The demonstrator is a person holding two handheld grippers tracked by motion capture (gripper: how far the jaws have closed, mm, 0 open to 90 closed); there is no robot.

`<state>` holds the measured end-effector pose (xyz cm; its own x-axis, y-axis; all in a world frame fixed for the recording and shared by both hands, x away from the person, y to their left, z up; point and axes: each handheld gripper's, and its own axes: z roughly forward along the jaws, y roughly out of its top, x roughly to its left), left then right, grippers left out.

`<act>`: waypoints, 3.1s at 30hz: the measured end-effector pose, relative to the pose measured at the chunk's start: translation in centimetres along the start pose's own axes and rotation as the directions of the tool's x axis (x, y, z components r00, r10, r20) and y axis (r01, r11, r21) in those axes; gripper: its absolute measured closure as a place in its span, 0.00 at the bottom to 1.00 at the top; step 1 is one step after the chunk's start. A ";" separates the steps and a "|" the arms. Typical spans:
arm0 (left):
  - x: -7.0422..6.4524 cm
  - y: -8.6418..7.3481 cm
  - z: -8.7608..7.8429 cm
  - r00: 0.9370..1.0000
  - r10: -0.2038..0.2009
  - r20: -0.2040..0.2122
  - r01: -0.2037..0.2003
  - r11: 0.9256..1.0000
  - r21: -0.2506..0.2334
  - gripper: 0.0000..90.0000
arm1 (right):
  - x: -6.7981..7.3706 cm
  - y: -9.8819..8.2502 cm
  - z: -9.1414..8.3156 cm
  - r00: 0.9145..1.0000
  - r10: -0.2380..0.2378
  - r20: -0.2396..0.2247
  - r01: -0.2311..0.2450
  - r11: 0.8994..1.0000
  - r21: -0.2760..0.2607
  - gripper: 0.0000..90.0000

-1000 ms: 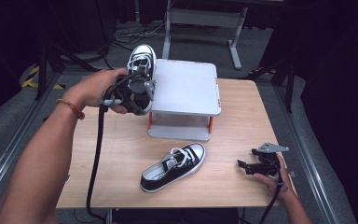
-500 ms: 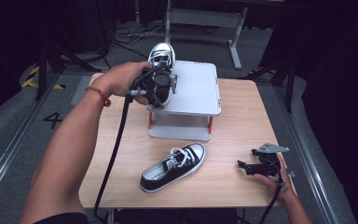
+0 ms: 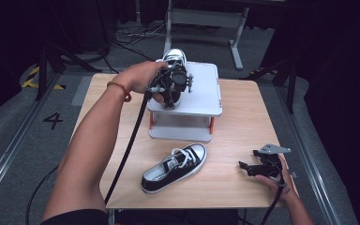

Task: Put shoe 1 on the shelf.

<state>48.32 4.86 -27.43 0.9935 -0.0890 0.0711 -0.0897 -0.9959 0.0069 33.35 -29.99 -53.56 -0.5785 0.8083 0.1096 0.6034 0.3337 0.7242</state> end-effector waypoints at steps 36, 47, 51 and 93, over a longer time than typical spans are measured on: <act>-1.3 -3.7 -2.4 0.975 -0.168 -0.146 0.133 0.966 -0.223 0.36 | 0.0 0.0 0.0 1.000 -0.004 -0.004 0.004 1.000 0.000 0.17; -4.9 -6.2 -4.2 0.949 -0.180 -0.260 0.101 0.951 -0.291 0.29 | 0.0 0.0 0.0 1.000 -0.005 -0.004 0.005 1.000 -0.002 0.17; -6.6 -7.0 -4.0 0.943 -0.161 -0.291 0.070 0.951 -0.301 0.28 | 0.0 0.0 0.0 1.000 -0.004 -0.004 0.004 1.000 -0.001 0.17; -16.2 -17.7 8.3 0.891 -0.393 -0.226 0.264 0.854 -0.448 0.26 | 0.0 0.0 0.0 1.000 -0.002 -0.003 0.002 1.000 -0.002 0.17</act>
<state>34.38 23.80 -37.00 0.9048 0.3155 0.2859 0.1537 -0.8683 0.4716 33.32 -30.00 -53.55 -0.5817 0.8060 0.1099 0.6009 0.3347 0.7259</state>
